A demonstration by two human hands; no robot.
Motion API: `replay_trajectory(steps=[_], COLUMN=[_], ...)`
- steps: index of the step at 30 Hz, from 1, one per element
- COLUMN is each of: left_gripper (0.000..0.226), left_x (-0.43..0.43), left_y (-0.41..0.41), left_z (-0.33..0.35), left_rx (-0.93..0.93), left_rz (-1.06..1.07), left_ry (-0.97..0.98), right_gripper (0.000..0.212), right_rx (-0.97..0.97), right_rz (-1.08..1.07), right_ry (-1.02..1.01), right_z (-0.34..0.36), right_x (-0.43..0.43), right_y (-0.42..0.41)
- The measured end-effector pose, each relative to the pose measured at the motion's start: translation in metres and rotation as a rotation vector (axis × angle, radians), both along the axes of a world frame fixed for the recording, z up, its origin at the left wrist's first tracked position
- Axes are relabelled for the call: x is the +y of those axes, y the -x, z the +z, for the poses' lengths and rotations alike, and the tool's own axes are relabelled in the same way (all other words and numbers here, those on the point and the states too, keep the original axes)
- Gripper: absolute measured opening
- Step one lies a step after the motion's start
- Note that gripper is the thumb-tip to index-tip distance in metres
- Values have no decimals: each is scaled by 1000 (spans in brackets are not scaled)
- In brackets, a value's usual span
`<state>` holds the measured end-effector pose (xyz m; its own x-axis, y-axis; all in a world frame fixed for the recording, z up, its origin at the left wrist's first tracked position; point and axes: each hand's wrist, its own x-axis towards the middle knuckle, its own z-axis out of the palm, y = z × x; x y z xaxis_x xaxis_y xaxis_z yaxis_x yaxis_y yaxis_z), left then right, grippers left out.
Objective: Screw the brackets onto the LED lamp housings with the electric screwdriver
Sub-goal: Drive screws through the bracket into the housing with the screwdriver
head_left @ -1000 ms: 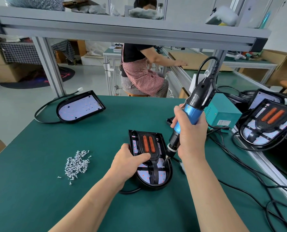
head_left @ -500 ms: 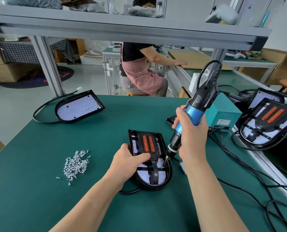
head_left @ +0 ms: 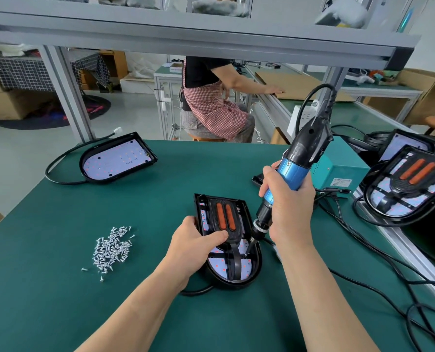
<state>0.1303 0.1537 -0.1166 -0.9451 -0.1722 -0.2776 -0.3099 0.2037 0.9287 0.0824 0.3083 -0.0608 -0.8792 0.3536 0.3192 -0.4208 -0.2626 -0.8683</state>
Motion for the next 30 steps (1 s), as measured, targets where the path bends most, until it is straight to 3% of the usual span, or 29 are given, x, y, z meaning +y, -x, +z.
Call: replay_trajectory(steps=[17,20,25,30], left_gripper=[52,53,54,55], left_x=[3,1,0,1], left_y=[-3,-3,-2,-3], left_z=[1,3,1,1], left_rx=[3,-7,-10,-13], left_rz=[-2,-11,-7,-10], left_ry=[-54,-64,-63,-66], right_gripper=[17,23,12,17], right_rx=[-45,-39,64,-113], right_rz=[159,184,223,218], right_ry=[22,99,301,615], right_z=[-8,-11,-4,-18], right_x=[11,19,33,37], right_y=[7,6,10,13])
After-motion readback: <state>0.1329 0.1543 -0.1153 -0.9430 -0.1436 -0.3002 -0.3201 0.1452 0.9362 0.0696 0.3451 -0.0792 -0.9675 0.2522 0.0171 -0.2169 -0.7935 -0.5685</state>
